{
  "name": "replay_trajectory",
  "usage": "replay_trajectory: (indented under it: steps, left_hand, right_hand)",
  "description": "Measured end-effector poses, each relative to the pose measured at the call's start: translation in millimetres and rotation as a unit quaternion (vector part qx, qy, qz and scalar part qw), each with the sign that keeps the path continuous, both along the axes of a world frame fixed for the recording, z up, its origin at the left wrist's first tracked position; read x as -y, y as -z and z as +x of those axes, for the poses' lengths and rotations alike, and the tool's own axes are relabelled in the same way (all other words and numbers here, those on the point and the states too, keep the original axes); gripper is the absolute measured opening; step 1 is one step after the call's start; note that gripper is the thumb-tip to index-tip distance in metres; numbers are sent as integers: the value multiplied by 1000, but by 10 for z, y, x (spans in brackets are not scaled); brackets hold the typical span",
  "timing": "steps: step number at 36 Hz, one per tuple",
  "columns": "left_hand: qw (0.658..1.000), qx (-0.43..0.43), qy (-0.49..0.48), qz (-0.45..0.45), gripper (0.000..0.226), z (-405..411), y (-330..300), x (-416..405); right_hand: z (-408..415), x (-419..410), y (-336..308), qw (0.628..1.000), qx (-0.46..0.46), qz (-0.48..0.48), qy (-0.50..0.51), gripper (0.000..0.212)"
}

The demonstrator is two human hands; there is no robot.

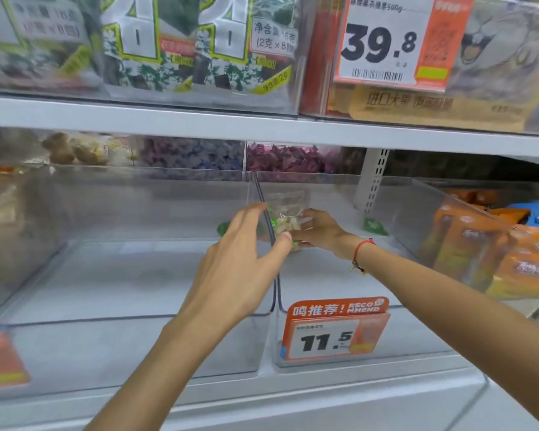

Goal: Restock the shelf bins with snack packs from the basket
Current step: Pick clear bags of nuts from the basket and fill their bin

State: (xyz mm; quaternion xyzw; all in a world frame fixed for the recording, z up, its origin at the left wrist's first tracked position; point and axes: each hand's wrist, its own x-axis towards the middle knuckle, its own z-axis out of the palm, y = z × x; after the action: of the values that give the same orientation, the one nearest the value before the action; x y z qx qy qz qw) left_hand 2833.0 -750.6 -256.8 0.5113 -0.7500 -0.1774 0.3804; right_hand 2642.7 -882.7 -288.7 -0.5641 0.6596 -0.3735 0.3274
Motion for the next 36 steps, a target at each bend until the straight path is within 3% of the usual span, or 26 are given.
replay_trajectory:
  steps: [6,10,18,23,30,33,36]
  left_hand:
    - [1000,-2,0,-5,56,-5,11,18]
    - [1000,-4,-3,-5,56,-1,2,20]
    - [1000,-3,-3,-6,59,2,-26,21]
    - [998,27,-34,-49,62,-1,-79,-66]
    - [977,32,-20,-208,25,13,-137,-491]
    - [976,10,-15,-218,17,29,-162,-851]
    - [982,57,-8,-180,14,83,-137,-1215]
  right_hand:
    - [35,47,69,999,-1,-6,43,50]
    - [78,48,47,997,-72,-2,29,47]
    - [-64,-235,-294,977,-173,116,-51,78]
    - [-174,-796,-577,962,-229,69,-129,43]
    - [-94,-1828,-831,944,-265,-128,-149,17]
    - [-17,-2295,-912,928,-289,-184,-150,12]
    - [44,-2676,-889,907,-348,-168,-170,9]
